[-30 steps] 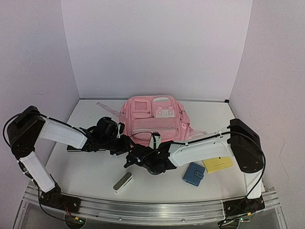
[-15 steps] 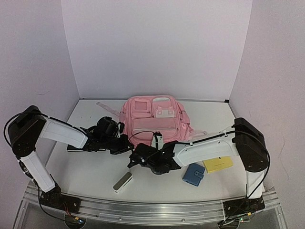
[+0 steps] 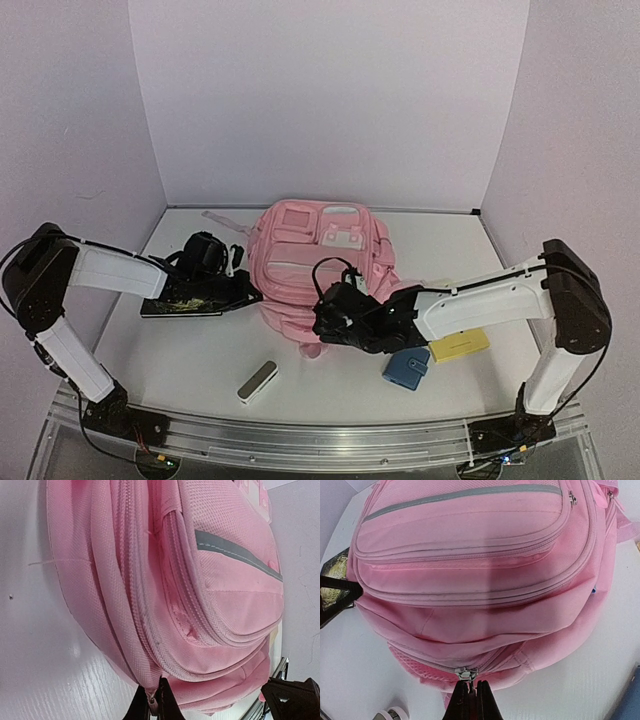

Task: Pack the student bag
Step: Zip the student bag at the center of the board.

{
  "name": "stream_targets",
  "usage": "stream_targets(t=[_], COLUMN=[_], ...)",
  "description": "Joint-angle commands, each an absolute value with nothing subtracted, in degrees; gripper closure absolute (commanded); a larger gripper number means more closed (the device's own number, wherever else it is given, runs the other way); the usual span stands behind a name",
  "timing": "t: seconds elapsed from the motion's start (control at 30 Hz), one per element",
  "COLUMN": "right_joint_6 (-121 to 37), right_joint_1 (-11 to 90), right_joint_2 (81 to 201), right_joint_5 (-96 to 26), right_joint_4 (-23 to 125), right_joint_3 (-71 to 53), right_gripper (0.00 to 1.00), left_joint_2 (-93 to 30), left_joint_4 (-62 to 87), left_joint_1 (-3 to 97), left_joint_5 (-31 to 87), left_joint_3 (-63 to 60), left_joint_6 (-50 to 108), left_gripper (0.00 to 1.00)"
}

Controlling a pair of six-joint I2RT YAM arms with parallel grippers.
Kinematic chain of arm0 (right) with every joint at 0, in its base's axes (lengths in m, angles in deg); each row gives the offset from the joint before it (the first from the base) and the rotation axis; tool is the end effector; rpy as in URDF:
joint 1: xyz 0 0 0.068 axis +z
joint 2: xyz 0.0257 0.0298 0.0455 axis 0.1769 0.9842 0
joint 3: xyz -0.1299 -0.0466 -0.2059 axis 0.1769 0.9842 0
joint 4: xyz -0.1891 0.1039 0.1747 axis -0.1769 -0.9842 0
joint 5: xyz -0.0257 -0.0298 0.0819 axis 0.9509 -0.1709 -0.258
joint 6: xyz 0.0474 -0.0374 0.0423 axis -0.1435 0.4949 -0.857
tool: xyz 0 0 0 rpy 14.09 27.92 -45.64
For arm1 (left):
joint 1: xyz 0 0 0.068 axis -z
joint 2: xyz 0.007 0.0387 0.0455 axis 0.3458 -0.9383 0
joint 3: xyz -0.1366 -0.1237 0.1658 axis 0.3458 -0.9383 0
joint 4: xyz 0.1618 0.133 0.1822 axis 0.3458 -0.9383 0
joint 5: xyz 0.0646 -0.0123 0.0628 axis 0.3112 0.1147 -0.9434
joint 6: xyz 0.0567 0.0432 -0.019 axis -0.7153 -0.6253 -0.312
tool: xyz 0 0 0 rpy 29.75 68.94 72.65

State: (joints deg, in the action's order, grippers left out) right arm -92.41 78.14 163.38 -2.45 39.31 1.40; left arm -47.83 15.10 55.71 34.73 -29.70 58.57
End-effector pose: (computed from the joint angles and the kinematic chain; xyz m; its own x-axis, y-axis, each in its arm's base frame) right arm 0.1749 0.3624 0.1301 -0.7772 0.1078 -0.6200 -0.1579 0.9203 0.3579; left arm 0.2728 -0.2139 0.1065 -0.8878 -0.1450 -0.4369 0.1747 0.7719 -0.6113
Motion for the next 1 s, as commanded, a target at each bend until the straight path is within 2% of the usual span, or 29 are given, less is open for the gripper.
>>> stream_targets(t=[0.0,0.13,0.5,0.6,0.67,0.73,0.83,0.97], right_joint_6=[-88.57,-86.72,-85.16,-83.59,-81.60,-79.44,-77.52,-75.86], right_joint_1=[75.04,71.87,68.36,68.28,68.31,68.45,68.76,68.81], right_joint_2=[158.62,158.62,157.91,155.82,154.65,153.27,151.27,147.51], right_joint_5=[-4.65,-7.55,-9.34,-13.46,-18.63,-24.06,-26.99,-27.06], right_joint_4=[40.96,45.78,47.69,49.45,52.37,55.81,56.82,56.83], right_joint_3=[6.04,9.47,12.99,13.33,13.42,13.09,11.00,8.44], right_gripper=[1.00,1.00,1.00,1.00,1.00,1.00,1.00,1.00], left_joint_2=[-44.37,-44.34,-45.54,-45.16,-44.33,-42.53,-38.44,-34.63], left_joint_4=[13.05,12.16,10.73,10.76,11.61,12.20,10.17,7.40], left_joint_1=[48.54,44.85,36.14,36.01,36.16,36.94,41.01,48.37], left_joint_5=[31.81,33.40,35.19,39.48,43.42,45.84,45.11,43.41], left_joint_3=[-28.85,-27.30,-24.12,-23.43,-23.58,-23.96,-23.39,-22.06], left_joint_6=[51.81,48.58,46.09,44.51,43.55,41.71,37.18,30.22], left_gripper=[1.00,1.00,1.00,0.98,0.89,0.70,0.46,0.37])
